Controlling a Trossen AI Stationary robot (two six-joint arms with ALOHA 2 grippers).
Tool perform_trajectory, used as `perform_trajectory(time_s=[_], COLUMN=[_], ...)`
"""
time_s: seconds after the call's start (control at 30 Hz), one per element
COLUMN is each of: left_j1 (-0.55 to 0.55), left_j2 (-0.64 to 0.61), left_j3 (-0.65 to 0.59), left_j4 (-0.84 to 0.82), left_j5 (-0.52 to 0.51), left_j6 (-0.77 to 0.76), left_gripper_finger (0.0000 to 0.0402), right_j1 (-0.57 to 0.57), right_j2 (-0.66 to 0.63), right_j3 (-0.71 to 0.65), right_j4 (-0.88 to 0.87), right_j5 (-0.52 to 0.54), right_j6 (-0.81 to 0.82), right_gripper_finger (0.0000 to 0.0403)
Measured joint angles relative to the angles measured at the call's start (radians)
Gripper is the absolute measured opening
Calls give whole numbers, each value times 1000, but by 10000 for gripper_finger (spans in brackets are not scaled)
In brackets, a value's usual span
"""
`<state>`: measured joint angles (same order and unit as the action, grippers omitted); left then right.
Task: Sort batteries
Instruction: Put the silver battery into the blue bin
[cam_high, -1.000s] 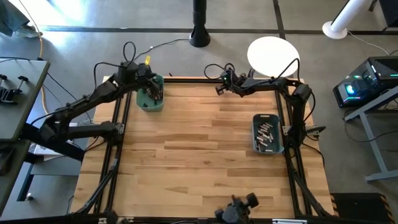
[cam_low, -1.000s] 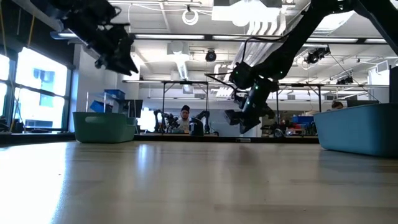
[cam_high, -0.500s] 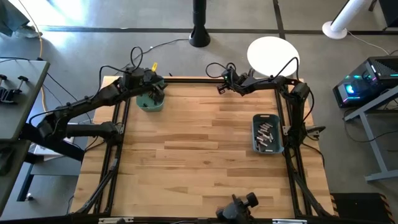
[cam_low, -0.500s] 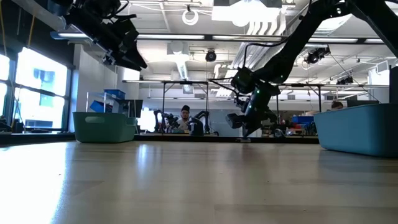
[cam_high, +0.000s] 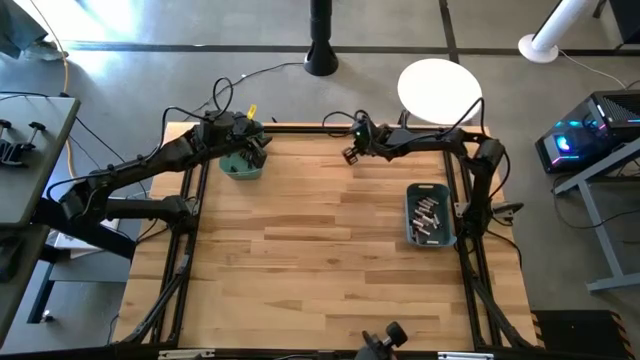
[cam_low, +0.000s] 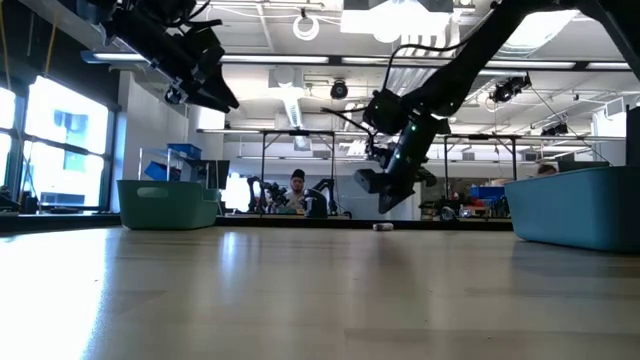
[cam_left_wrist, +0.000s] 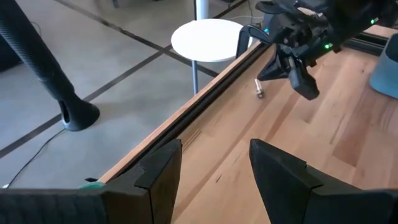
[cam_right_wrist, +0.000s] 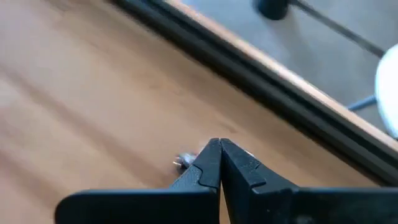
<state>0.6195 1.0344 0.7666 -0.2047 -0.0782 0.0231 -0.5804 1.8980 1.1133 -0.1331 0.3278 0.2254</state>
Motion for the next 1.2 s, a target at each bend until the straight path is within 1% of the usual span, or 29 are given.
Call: perform_trajectory(time_s=[0.07, 0.13, 0.2, 0.27, 0.4, 0.5, 0.6, 0.7, 0.77, 0.83, 0.93, 1.03, 1.13, 1.2], left_j1=[-2, -2, -5, -6, -6, -6, -6, -6, -6, -6, -6, -7, -17, -27], left_j2=[0, 0, 0, 0, 0, 0, 0, 0, 0, 0, 0, 0, 0, 0], left_j3=[0, 0, 0, 0, 0, 0, 0, 0, 0, 0, 0, 0, 0, 0], left_j4=[0, -6, -9, -10, -11, -11, -16, -20, -20, -20, -22, -24, -23, -24], left_j5=[-2, -3, -5, -5, -4, -4, 5, 35, 48, 48, 48, 48, 48, 48], left_j6=[1, 12, 16, 19, 33, 34, 44, 59, 60, 60, 60, 60, 60, 60], left_gripper_finger=[182, 182, 182, 182, 182, 182, 182, 182, 182, 182, 182, 182, 182, 182], right_j1=[0, -1, -8, -13, -22, -29, -35, -37, -37, -36, -36, -40, -41, -38], right_j2=[-7, -8, -8, -8, -9, -9, -5, 0, 0, 0, 0, 0, 0, 0], right_j3=[0, 8, 25, 67, 149, 169, 161, 151, 137, 118, 90, 70, 63, 62], right_j4=[2, -15, -81, -194, -422, -461, -466, -524, -555, -552, -532, -531, -533, -536], right_j5=[-49, -126, -209, -253, -251, -250, -250, -251, -251, -233, -205, -206, -222, -243], right_j6=[-47, -141, -262, -385, -693, -925, -1041, -1131, -1190, -1216, -1222, -1221, -1196, -1147], right_gripper_finger=[0, 3, 14, 37, 109, 164, 201, 217, 219, 217, 199, 161, 105, 62])
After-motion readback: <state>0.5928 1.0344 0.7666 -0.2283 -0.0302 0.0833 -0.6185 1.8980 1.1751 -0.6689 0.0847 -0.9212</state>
